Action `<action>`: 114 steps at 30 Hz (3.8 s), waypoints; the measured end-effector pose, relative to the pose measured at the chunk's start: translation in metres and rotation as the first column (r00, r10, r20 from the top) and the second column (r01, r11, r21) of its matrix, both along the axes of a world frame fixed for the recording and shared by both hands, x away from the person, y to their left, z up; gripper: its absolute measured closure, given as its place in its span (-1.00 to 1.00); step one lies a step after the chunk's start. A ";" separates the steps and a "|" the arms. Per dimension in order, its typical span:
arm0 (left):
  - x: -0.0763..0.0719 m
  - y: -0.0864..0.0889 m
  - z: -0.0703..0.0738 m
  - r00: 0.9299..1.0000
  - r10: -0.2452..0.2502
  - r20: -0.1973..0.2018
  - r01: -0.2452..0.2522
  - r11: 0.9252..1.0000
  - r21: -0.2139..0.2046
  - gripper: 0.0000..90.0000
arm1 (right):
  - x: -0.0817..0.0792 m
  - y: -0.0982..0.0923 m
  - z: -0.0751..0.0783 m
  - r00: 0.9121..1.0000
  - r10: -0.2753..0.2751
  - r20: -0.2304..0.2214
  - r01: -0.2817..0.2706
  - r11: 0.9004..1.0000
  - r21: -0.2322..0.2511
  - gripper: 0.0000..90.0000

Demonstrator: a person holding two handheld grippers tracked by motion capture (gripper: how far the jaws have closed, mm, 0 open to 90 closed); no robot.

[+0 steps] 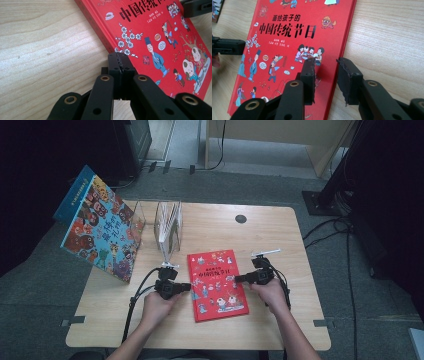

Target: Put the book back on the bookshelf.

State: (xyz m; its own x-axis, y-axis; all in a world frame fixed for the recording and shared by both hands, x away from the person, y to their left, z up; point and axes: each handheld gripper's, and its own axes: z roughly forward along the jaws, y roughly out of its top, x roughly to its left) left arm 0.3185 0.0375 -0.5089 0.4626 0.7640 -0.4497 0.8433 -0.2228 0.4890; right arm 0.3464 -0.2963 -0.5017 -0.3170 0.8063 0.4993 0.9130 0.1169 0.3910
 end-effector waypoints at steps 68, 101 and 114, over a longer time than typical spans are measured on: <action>0.028 -0.005 0.027 0.994 -0.106 0.008 0.104 0.954 -0.281 -0.34 | 0.015 0.051 0.144 0.981 0.188 0.039 -0.191 0.972 0.136 0.95; -0.003 0.024 0.117 0.814 -0.370 0.448 0.452 0.888 -0.087 0.69 | -0.012 0.033 0.103 0.811 0.424 0.403 -0.468 0.883 0.014 0.22; -0.004 0.020 0.123 0.786 -0.442 0.432 0.466 0.883 0.057 0.75 | -0.015 0.033 0.096 0.835 0.340 0.432 -0.328 0.939 -0.104 0.21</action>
